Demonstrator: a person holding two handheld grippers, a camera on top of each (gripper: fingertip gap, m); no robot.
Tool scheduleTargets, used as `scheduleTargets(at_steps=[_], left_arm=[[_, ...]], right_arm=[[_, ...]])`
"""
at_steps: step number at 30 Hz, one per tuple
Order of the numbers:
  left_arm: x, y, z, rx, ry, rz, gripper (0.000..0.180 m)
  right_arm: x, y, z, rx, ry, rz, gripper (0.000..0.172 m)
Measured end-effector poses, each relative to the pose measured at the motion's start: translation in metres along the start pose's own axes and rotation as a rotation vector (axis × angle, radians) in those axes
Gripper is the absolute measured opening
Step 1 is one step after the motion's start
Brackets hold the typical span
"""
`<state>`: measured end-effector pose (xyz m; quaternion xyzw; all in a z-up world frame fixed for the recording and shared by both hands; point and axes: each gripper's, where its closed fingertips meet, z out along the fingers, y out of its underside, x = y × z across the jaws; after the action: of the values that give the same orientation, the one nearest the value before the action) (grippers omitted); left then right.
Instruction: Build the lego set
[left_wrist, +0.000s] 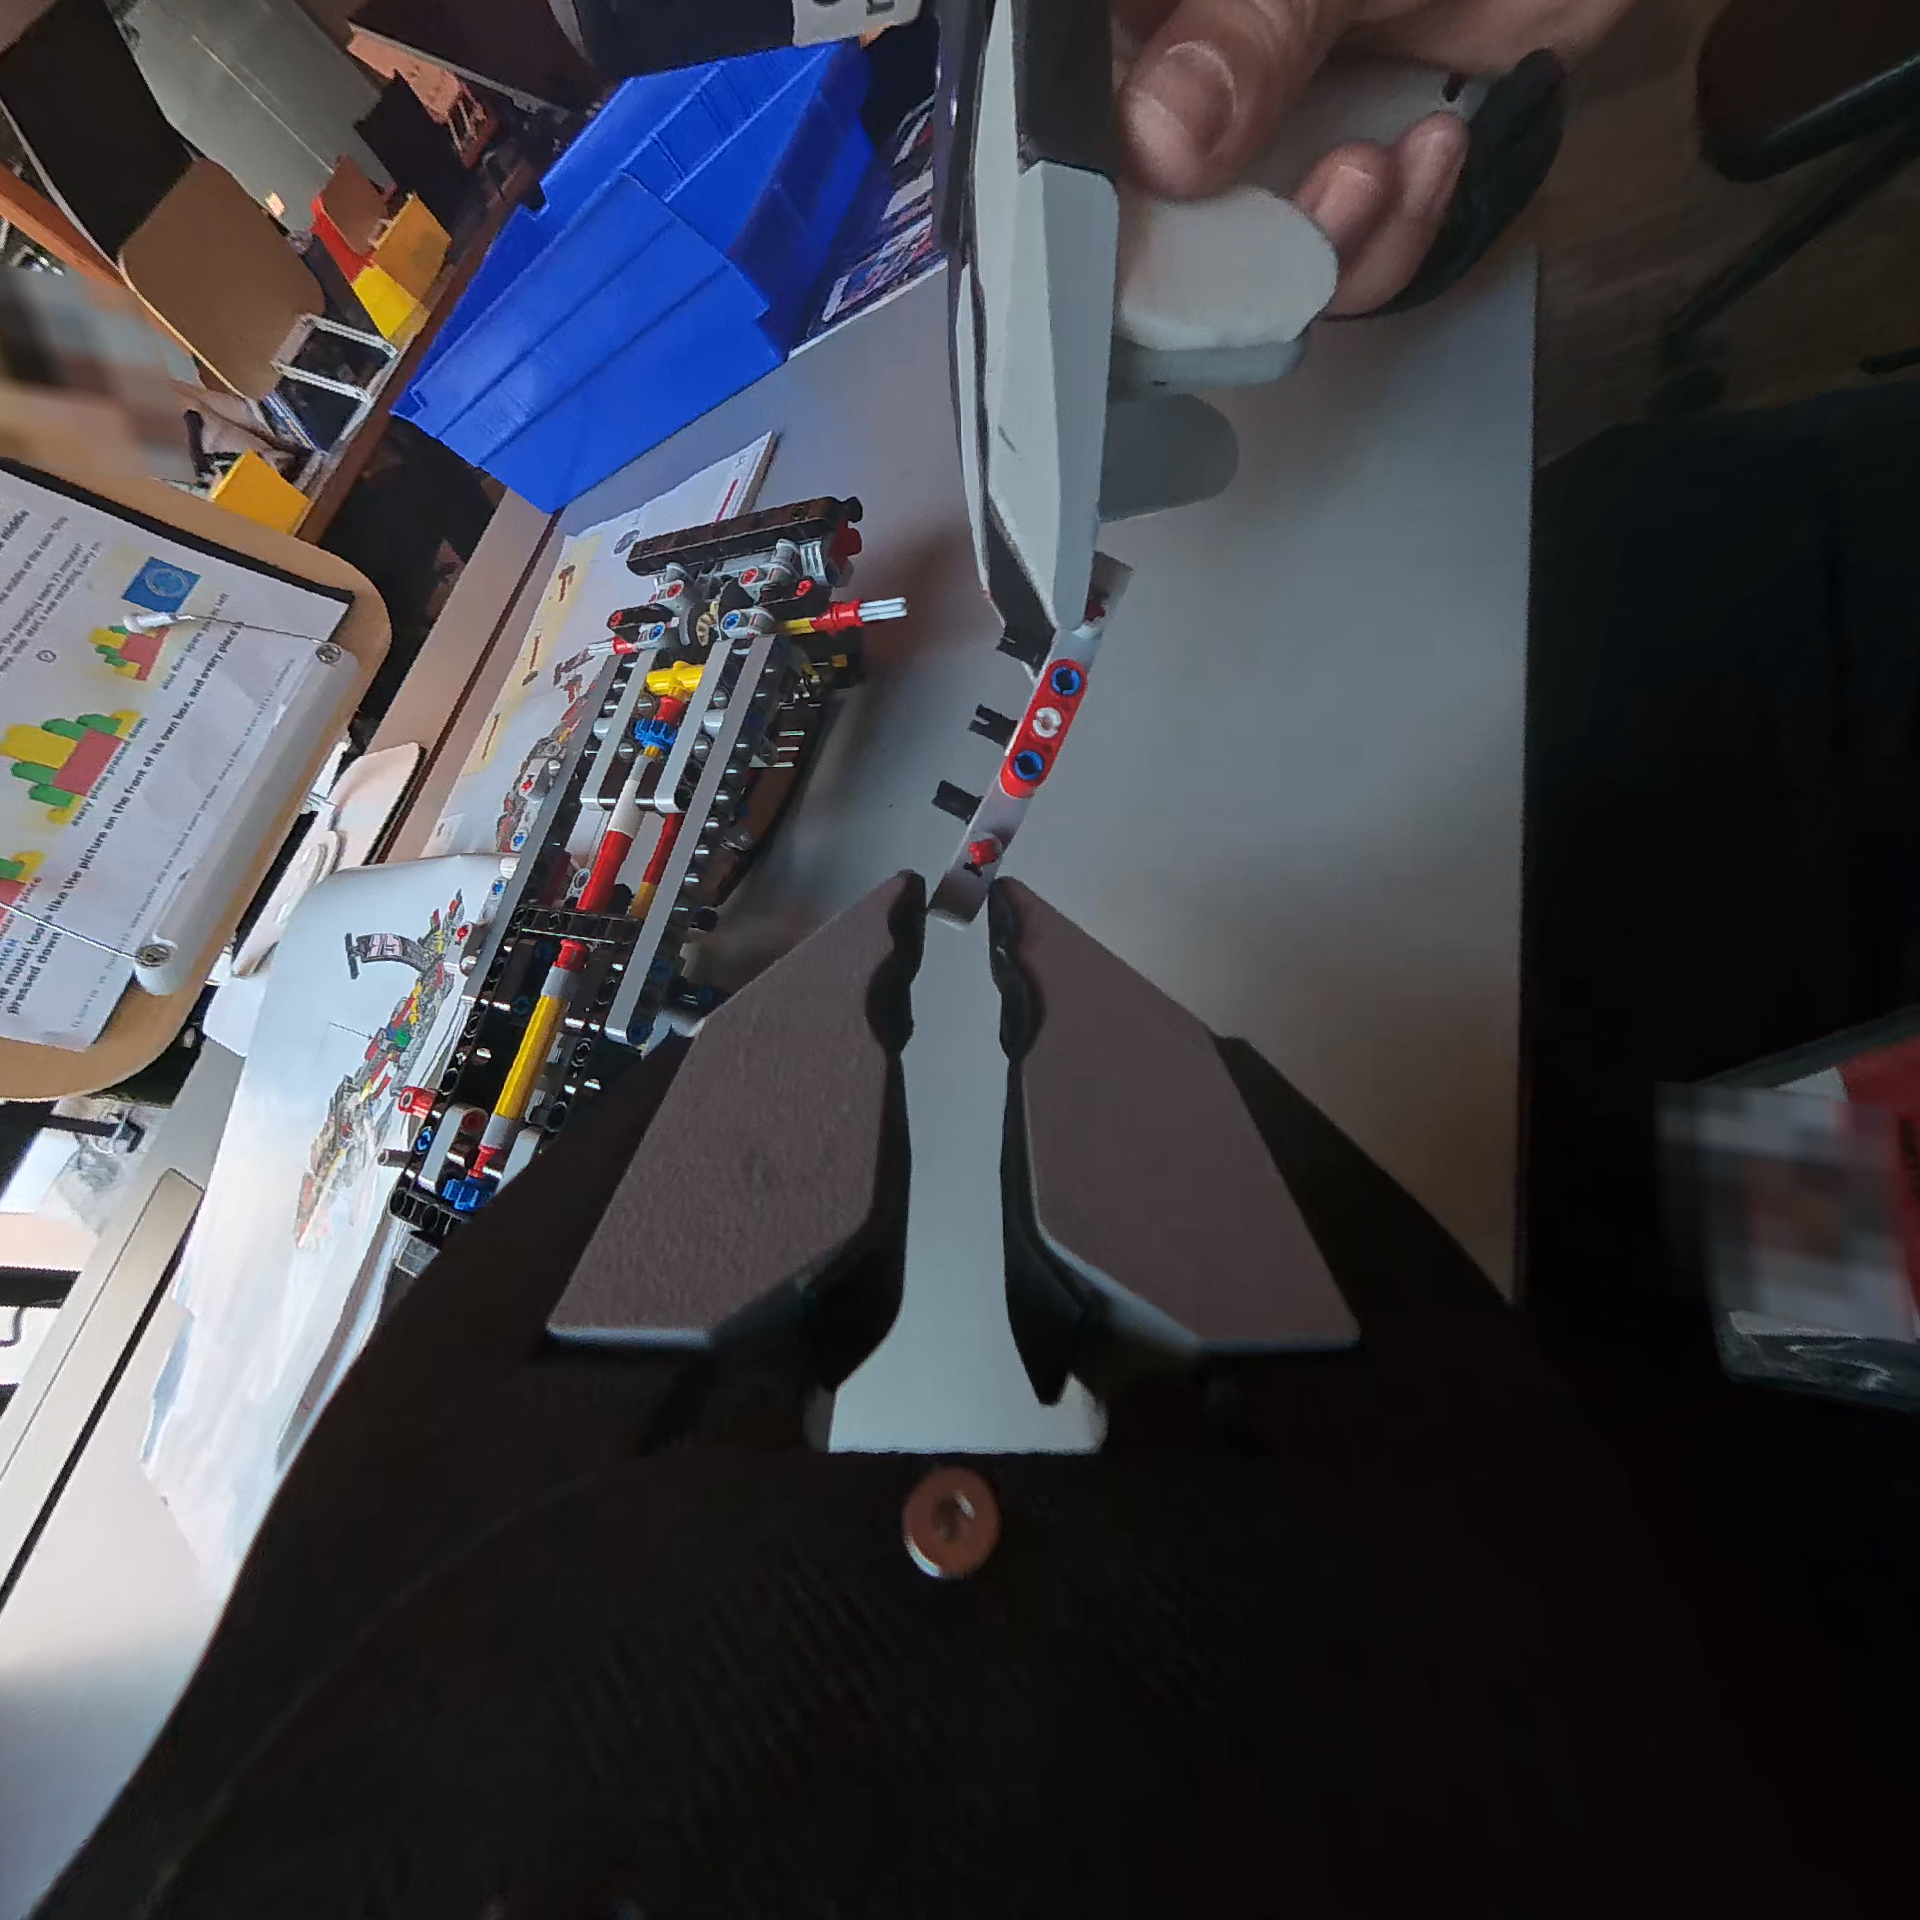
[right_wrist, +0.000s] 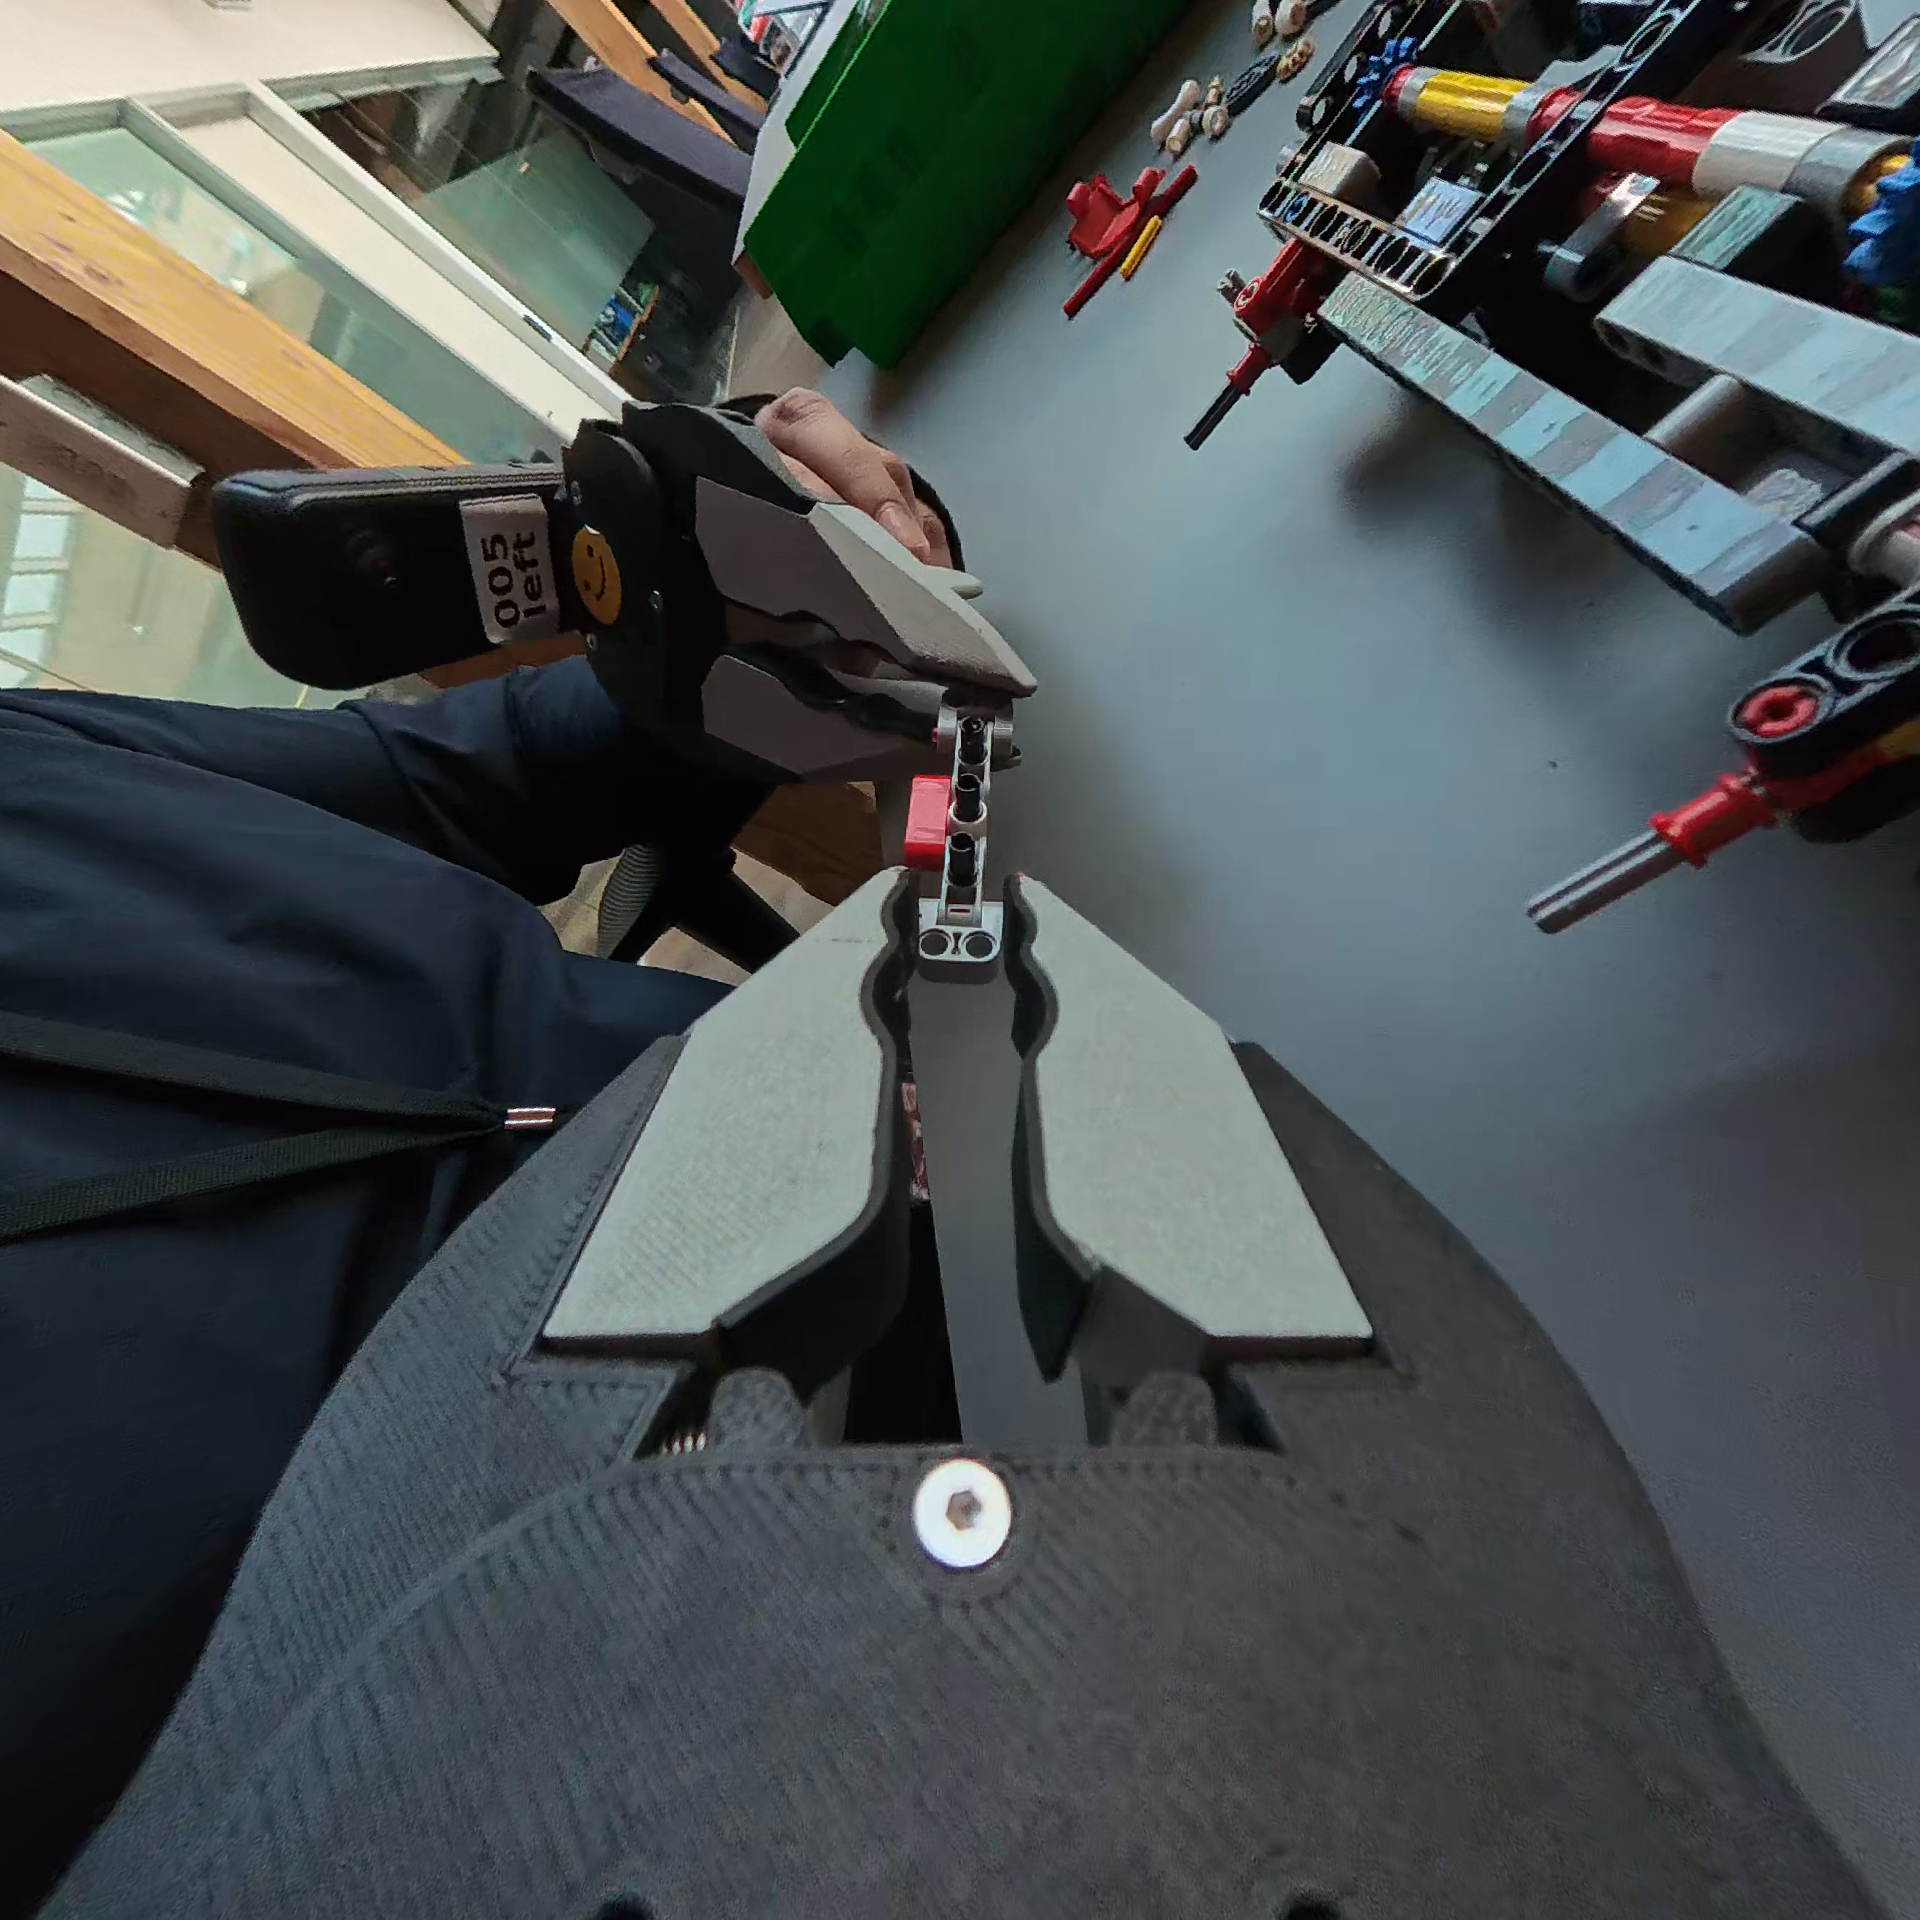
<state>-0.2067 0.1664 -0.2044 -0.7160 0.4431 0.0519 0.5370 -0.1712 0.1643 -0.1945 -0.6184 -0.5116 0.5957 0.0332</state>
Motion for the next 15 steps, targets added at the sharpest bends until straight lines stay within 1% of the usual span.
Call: scheduleTargets(at_steps=[5, 6, 7, 8, 11, 13, 15], left_arm=[[0.001, 0.003, 0.001, -0.03, 0.014, -0.013, 0.008], [0.0, 0.004, 0.002, -0.037, 0.011, -0.02, 0.008], [-0.002, 0.005, 0.002, -0.042, 0.006, -0.031, 0.008], [-0.004, 0.005, 0.001, -0.037, 0.001, -0.051, 0.008], [-0.015, 0.001, -0.002, 0.007, -0.008, -0.181, 0.008], [-0.018, -0.009, -0.005, 0.085, 0.018, -0.31, 0.008], [-0.017, -0.023, -0.008, 0.181, 0.065, -0.396, 0.008]], right_arm=[[0.006, -0.006, -0.003, 0.039, 0.022, -0.024, 0.013], [0.007, -0.008, -0.004, 0.047, 0.033, -0.034, 0.018], [0.01, -0.01, -0.007, 0.059, 0.054, -0.046, 0.026], [0.012, -0.013, -0.01, 0.073, 0.075, -0.064, 0.029], [0.007, -0.022, -0.021, 0.135, 0.07, -0.123, 0.035], [-0.004, -0.029, -0.024, 0.188, 0.032, -0.171, 0.034], [-0.015, -0.033, -0.02, 0.213, 0.023, -0.237, 0.034]])
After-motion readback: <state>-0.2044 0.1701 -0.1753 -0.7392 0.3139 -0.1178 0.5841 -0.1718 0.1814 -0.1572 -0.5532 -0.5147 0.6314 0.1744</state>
